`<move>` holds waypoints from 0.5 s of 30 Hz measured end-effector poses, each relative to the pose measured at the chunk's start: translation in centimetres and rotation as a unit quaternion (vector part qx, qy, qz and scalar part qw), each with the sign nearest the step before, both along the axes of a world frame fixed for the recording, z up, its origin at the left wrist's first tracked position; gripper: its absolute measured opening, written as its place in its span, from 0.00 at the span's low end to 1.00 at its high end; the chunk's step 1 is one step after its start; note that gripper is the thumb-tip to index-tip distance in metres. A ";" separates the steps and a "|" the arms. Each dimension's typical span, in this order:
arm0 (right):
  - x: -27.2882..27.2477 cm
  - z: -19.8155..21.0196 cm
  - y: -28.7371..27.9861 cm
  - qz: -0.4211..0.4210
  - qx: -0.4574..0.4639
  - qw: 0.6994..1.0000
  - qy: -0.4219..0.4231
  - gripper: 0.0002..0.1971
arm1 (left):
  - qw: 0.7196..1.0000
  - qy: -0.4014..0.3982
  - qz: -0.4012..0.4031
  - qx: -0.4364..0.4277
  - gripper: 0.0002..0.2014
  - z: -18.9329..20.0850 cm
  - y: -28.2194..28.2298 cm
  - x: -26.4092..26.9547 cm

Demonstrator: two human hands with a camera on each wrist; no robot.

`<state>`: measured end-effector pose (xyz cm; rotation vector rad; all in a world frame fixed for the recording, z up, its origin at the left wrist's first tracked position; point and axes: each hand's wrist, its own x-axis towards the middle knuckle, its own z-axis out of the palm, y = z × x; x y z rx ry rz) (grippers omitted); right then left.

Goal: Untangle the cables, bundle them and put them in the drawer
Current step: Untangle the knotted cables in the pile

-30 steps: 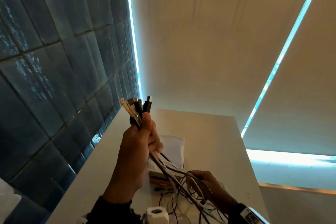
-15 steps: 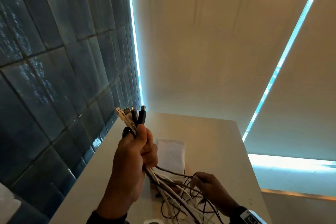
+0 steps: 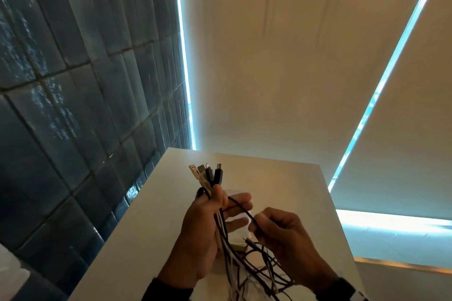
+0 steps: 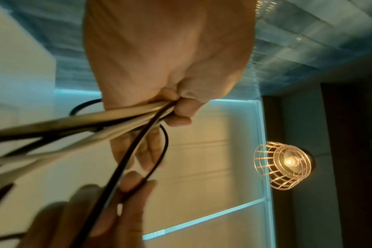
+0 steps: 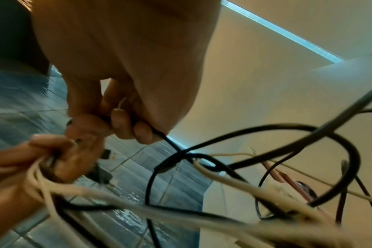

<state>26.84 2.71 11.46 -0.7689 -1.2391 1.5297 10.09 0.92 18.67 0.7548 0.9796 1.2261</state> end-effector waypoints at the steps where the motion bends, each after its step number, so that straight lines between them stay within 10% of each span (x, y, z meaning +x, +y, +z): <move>1: 0.0 -0.4 0.1 0.003 0.008 1.000 -0.009 0.12 | 0.999 -0.035 0.000 0.008 0.18 0.2 -0.1 0.1; 15: 0.9 -10.6 1.7 -0.049 -0.120 0.983 -0.127 0.18 | 0.990 -0.075 0.027 0.114 0.17 1.5 0.2 -0.7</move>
